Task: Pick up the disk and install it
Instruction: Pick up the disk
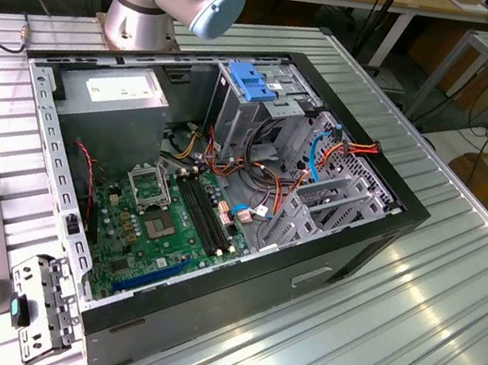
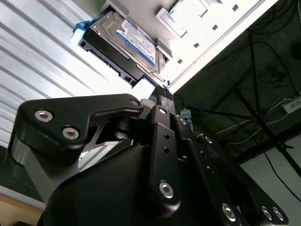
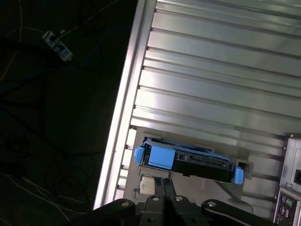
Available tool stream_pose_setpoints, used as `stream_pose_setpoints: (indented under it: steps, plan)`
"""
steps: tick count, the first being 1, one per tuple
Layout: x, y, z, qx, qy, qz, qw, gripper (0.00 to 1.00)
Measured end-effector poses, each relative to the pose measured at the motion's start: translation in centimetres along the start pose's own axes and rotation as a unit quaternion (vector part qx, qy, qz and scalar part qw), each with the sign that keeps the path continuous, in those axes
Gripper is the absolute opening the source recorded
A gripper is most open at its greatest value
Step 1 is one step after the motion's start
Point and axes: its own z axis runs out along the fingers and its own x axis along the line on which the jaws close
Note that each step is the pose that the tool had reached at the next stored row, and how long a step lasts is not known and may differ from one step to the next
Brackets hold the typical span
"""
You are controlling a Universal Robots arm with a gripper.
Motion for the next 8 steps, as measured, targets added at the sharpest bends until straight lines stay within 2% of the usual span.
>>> stream_pose_setpoints:
  steps: [8]
  plan:
    - [0.0,0.0,0.0,0.0017,0.0017,-0.042,0.99912,0.11]
